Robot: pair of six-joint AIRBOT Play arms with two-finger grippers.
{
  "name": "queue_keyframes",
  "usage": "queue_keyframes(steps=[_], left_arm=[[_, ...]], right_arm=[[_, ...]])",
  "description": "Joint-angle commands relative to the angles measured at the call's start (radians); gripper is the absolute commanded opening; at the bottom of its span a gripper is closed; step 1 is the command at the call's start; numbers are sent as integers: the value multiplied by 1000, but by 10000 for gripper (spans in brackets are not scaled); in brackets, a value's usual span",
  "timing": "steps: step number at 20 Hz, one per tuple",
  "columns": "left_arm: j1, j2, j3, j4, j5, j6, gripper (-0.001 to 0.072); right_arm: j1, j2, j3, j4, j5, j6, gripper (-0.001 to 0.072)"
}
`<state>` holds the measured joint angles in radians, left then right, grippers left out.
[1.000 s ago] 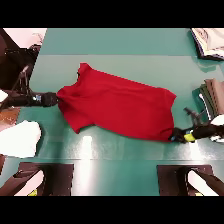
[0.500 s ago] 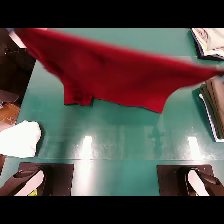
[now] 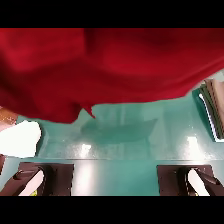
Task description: Fold the shirts.
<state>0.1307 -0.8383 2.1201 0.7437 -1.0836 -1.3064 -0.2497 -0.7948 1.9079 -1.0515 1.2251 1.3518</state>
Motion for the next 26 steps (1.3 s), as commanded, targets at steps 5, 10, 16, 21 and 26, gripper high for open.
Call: queue_keyframes(steps=[5, 10, 16, 21, 26], left_arm=[[0, 32, -24, -192, -37, -59, 27], [0, -37, -369, -37, -178, -134, 27], [0, -336, -723, -37, -181, -58, 27], [0, -642, -711, -60, 19, 69, 28], [-16, -816, -555, -93, 184, 192, 27]], right_arm=[[-2, -109, 247, -68, 279, 56, 16], [32, -273, 10, -78, 432, 100, 16], [188, -624, -160, -165, 469, 107, 16], [182, -907, -45, -163, 355, 117, 16], [177, -1039, 123, -163, 156, 117, 16]])
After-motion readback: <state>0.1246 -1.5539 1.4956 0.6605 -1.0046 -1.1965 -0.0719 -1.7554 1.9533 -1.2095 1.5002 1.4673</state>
